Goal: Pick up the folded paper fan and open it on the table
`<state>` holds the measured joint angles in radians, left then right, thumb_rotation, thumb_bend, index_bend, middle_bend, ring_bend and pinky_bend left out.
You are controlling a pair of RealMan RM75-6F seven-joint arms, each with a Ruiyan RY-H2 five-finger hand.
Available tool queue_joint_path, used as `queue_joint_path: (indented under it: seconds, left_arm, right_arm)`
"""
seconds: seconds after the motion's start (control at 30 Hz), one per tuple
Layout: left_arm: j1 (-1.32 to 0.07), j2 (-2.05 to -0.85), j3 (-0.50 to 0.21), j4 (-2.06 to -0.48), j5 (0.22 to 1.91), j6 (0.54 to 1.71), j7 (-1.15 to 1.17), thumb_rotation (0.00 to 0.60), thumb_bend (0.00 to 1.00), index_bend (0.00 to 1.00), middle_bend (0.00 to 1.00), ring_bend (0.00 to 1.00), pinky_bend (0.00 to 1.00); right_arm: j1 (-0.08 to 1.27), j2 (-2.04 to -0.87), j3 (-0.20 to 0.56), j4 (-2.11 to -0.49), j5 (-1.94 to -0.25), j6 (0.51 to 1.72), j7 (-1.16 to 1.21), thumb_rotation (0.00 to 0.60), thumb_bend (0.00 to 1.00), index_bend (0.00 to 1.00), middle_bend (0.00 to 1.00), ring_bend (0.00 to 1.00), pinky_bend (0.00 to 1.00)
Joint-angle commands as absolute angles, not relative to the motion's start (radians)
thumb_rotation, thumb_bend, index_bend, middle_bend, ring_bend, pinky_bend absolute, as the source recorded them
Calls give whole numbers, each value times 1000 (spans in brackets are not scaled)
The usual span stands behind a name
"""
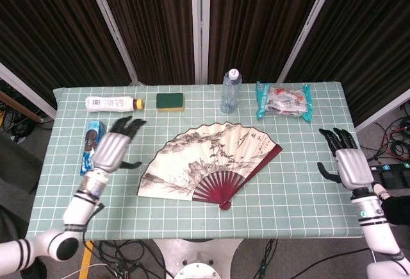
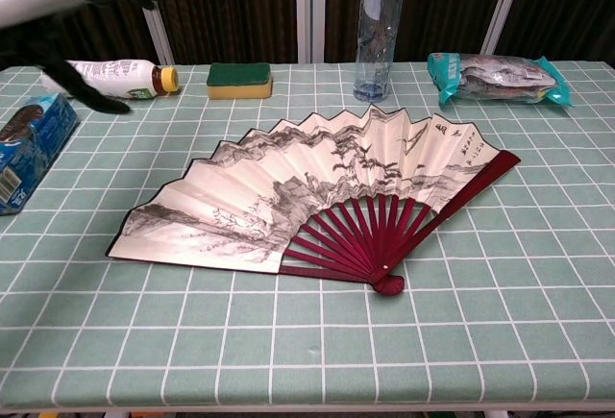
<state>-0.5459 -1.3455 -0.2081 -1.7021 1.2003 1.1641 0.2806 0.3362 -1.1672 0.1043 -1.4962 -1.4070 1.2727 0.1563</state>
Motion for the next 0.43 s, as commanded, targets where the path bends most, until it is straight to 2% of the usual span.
queue_joint_path:
  seconds: [0.03, 0.2, 0.43]
  left_arm:
    - [-389, -1243, -157, -1648, 1235, 1327, 178, 600, 0, 161, 139, 56, 110]
    - [-266, -1203, -99, -1622, 1250, 1444, 138, 600, 0, 170, 145, 56, 110]
    - [-135, -1188, -21, -1673, 1297, 1560, 131, 600, 0, 186, 155, 57, 110]
  right_arm:
    - [273, -1095, 75, -1485, -1481, 1345, 282, 600, 301, 99, 128, 0, 0]
    - [223, -1085, 61, -1517, -1481, 1402, 251, 600, 300, 107, 130, 0, 0]
    - [158, -1076, 32, -1578, -1486, 1456, 198, 600, 301, 123, 133, 0, 0]
